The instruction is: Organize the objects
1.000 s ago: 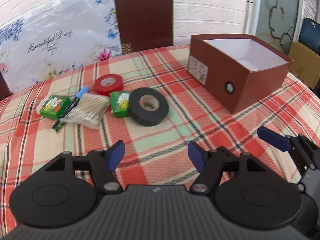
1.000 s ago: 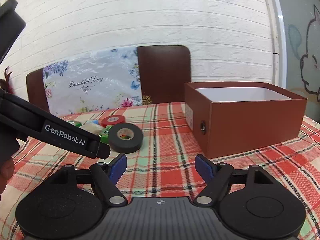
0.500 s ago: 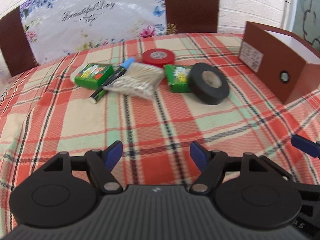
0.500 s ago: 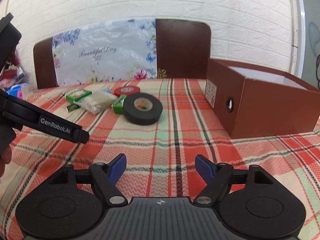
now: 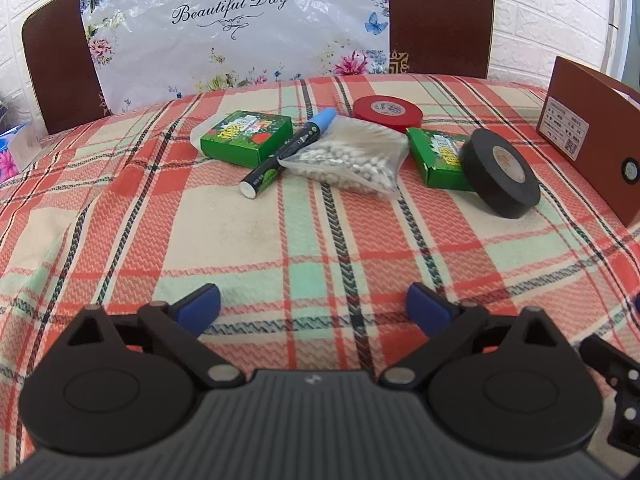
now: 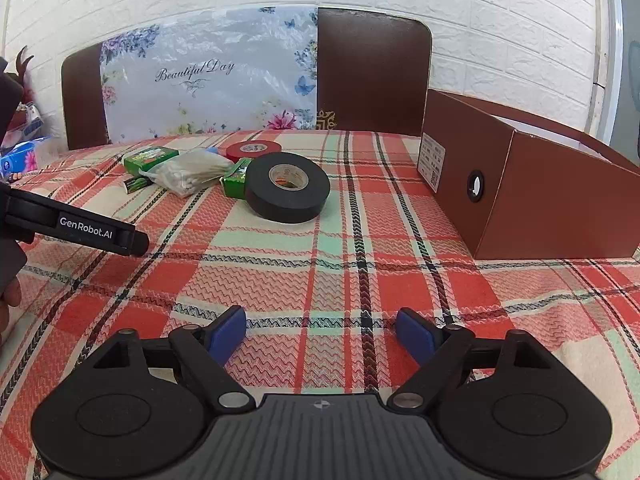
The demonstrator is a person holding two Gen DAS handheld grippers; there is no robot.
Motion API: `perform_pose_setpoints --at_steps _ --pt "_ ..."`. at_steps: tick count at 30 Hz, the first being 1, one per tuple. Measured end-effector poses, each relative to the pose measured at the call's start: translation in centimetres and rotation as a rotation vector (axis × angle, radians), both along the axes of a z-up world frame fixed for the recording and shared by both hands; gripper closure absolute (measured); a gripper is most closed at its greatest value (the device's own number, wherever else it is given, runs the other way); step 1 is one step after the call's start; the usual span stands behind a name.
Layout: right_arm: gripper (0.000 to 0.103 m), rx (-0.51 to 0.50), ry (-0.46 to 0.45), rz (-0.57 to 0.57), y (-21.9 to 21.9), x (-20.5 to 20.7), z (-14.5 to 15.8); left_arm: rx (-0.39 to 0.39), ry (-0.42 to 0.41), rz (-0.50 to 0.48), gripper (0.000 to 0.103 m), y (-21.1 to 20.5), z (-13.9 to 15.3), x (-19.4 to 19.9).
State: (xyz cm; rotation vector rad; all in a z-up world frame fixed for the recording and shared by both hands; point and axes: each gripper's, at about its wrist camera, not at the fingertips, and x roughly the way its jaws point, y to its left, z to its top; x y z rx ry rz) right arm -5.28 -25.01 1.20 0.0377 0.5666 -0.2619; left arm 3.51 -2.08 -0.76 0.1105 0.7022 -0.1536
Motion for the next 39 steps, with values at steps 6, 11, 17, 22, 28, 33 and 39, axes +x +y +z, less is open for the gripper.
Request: perform_pose_setpoints --at_steps 6,11,17,22,28,33,39 --pt "0.017 0.003 0.015 -0.002 0.0 0.6 0.1 -0.018 -0.038 -0.010 0.000 0.4 -0.4 0.2" --pt "0.016 0.014 0.033 0.007 0.2 2.0 0.2 -0.026 -0.044 -0.012 0.000 0.5 -0.4 0.2" --pt "0.016 0.013 0.042 0.028 0.4 2.9 0.4 -0.027 -0.047 -0.012 0.000 0.5 -0.5 0.1" --pt "0.016 0.016 0.048 0.061 0.5 4.9 0.5 -0.027 -0.047 -0.012 0.000 0.5 -0.4 0.1" --pt "0.012 0.032 0.044 0.122 -0.1 8.9 0.4 -0.019 -0.050 0.017 0.000 0.6 -0.4 0.1" --pt "0.008 0.036 0.047 0.119 -1.2 12.0 0.2 -0.035 -0.054 0.023 0.000 0.9 -0.4 0.2" --pt "0.027 0.039 0.018 0.111 -2.5 14.0 0.4 -0.041 -0.058 0.024 0.000 0.7 -0.4 0.2"
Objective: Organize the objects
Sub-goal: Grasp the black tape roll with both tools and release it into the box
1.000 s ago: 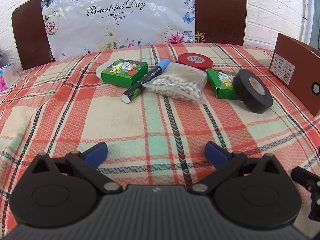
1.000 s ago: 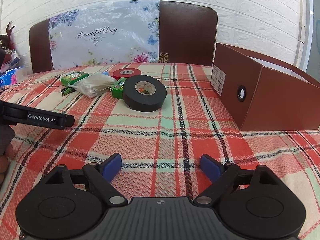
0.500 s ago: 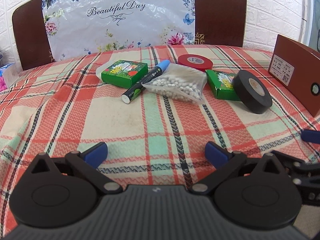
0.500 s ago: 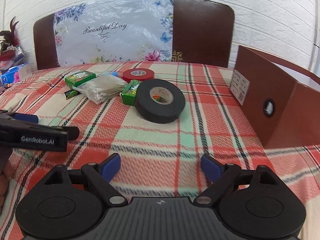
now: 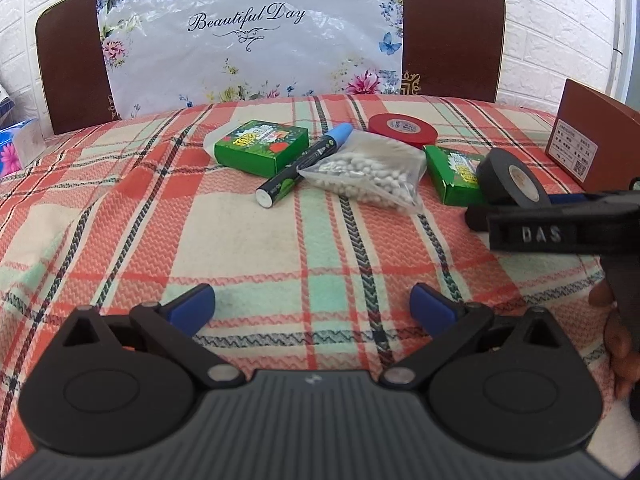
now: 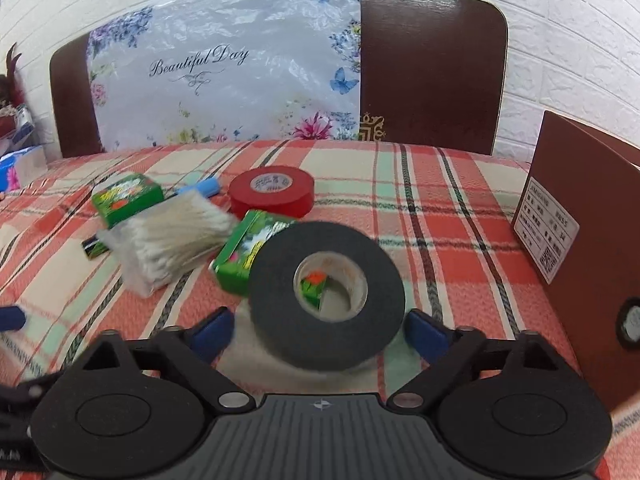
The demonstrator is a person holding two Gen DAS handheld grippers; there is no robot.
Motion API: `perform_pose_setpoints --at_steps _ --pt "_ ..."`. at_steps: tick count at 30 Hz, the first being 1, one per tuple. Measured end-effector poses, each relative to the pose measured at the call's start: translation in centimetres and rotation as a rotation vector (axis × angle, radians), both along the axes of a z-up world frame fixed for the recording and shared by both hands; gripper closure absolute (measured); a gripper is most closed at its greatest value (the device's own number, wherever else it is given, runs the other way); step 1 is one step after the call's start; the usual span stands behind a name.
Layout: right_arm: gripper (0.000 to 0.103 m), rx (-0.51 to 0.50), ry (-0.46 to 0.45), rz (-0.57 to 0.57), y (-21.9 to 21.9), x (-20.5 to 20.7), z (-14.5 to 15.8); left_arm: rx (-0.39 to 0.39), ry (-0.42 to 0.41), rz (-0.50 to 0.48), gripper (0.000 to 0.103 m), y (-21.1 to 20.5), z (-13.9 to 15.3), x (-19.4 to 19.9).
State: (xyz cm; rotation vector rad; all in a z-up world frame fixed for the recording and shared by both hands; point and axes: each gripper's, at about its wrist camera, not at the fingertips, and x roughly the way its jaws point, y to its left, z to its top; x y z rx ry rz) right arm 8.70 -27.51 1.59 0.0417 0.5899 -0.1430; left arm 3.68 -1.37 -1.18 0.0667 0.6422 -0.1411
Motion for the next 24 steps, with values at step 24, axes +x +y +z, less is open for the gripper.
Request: perform_pose_setpoints --at_steps 24 --pt "0.027 -0.038 -0.011 0.027 2.5 -12.2 -0.4 -0.167 0.178 -0.122 0.011 -2.1 3.6 0.3"
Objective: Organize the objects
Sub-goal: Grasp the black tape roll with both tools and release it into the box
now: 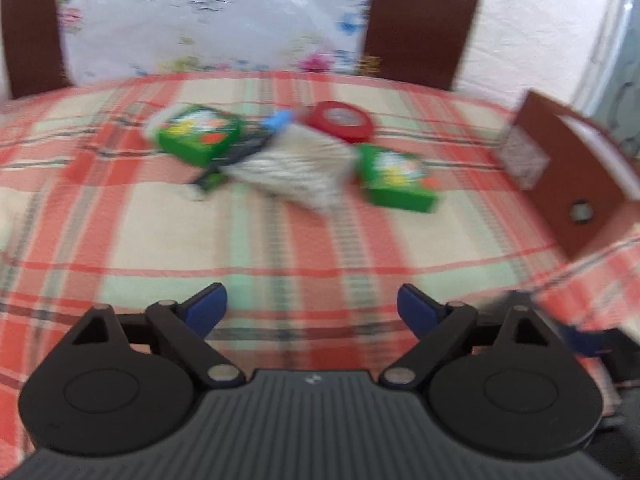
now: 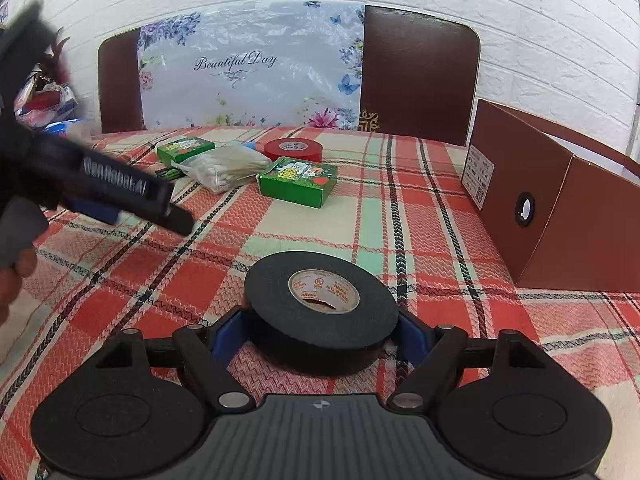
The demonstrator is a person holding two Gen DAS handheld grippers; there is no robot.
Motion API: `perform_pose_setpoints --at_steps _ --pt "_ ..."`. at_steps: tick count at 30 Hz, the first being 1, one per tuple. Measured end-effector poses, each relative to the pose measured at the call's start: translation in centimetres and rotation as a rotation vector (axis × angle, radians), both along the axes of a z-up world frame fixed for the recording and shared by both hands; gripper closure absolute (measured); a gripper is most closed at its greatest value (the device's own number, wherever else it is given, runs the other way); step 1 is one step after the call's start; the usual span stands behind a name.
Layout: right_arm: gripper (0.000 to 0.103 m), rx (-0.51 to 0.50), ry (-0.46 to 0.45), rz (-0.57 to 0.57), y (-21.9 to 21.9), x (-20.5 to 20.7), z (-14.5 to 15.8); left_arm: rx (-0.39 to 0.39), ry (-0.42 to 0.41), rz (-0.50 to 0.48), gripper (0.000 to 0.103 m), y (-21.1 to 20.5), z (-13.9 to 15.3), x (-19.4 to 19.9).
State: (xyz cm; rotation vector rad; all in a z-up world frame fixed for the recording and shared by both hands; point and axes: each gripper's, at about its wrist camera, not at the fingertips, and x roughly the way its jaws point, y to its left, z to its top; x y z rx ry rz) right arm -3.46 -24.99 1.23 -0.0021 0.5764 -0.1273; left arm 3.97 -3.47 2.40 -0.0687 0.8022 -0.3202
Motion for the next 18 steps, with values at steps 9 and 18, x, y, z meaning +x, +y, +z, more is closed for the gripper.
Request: perform_pose_setpoints --at_steps 9,18 --pt "0.022 0.031 -0.016 0.027 -0.5 -0.7 -0.1 0.036 0.165 -0.252 0.031 -7.9 0.4 -1.0" --pt "0.027 0.069 -0.142 -0.014 -1.9 -2.2 1.0 0.014 0.192 -0.238 0.071 -9.2 1.9 -1.3"
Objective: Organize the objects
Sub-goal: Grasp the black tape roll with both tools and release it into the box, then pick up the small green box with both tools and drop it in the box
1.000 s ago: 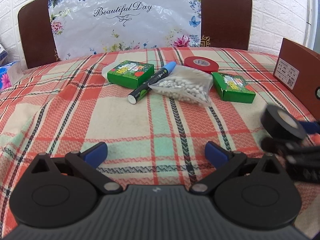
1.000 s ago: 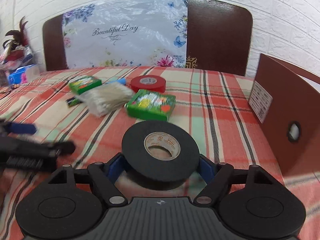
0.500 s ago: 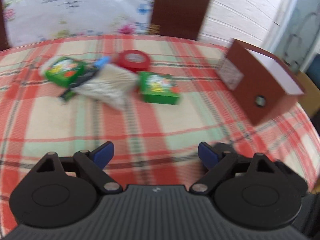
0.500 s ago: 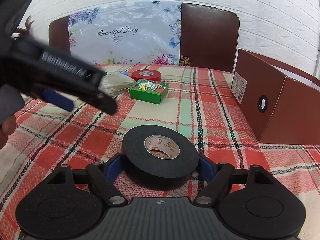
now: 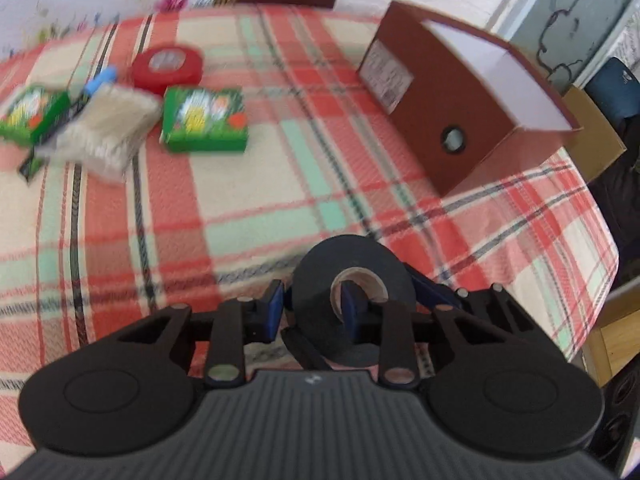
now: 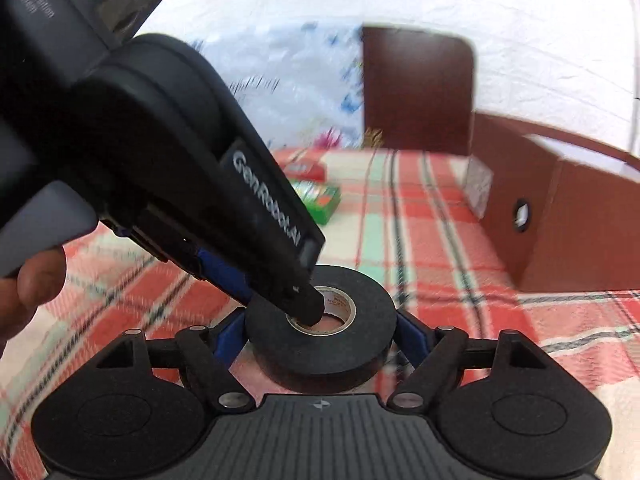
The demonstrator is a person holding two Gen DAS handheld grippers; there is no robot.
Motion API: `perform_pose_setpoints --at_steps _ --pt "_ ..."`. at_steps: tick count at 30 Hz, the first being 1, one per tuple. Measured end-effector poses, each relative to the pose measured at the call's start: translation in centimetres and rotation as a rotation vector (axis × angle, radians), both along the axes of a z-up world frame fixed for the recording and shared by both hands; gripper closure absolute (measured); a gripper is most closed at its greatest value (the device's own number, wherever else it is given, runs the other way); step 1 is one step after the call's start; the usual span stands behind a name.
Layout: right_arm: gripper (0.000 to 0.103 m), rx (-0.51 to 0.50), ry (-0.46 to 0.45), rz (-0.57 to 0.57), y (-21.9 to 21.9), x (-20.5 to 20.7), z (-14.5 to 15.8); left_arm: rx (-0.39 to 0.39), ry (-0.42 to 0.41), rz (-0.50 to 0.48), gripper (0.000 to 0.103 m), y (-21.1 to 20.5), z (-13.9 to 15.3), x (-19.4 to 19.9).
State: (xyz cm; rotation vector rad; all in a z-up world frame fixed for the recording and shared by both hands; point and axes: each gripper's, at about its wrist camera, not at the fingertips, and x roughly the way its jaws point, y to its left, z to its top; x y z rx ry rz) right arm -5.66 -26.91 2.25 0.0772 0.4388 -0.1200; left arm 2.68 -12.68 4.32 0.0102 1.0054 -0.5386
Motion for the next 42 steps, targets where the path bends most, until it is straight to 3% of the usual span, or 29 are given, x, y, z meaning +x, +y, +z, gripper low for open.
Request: perform_pose_setpoints --at_steps 5,9,14,20,22,26,28,33,38,42 --pt "0.027 -0.099 -0.185 -0.130 -4.0 -1.9 3.7 -0.044 -0.167 -0.120 0.071 -5.1 5.7 -1.0" --pt "0.027 -0.180 -0.256 -0.228 -9.5 -2.2 6.1 -0.091 -0.255 -0.214 0.071 -11.2 8.5 0.1" --pt "0.027 -0.211 -0.228 -0.288 -17.1 -0.9 7.1 -0.118 -0.296 -0.271 0.071 -18.6 8.7 2.5" --pt "0.027 -0.202 -0.121 -0.325 -23.8 2.4 5.2 -0.152 -0.240 -0.266 0.070 -23.8 6.6 5.8" --pt "0.024 -0.161 -0.101 -0.342 -25.2 3.5 4.4 -0.127 -0.258 -0.244 0.060 -24.7 6.1 6.1" --pt "0.022 -0.170 -0.158 -0.370 -24.6 3.3 3.6 -0.073 -0.286 -0.251 0.057 -24.5 5.5 5.7" --pt "0.027 -0.178 -0.185 -0.382 -23.9 2.6 3.5 -0.051 -0.307 -0.260 0.057 -24.2 5.4 5.3" --pt "0.026 -0.206 -0.301 -0.430 -20.9 -0.4 3.3 -0.069 -0.372 -0.268 0.048 -21.5 6.1 2.5" --pt "0.025 -0.090 -0.333 -0.478 -18.5 -3.2 2.4 -0.055 -0.449 -0.269 0.044 -18.4 6.8 -0.6" --pt "0.023 0.066 -0.281 -0.478 -16.9 -4.2 1.4 -0.041 -0.453 -0.240 0.043 -15.2 6.5 -2.2"
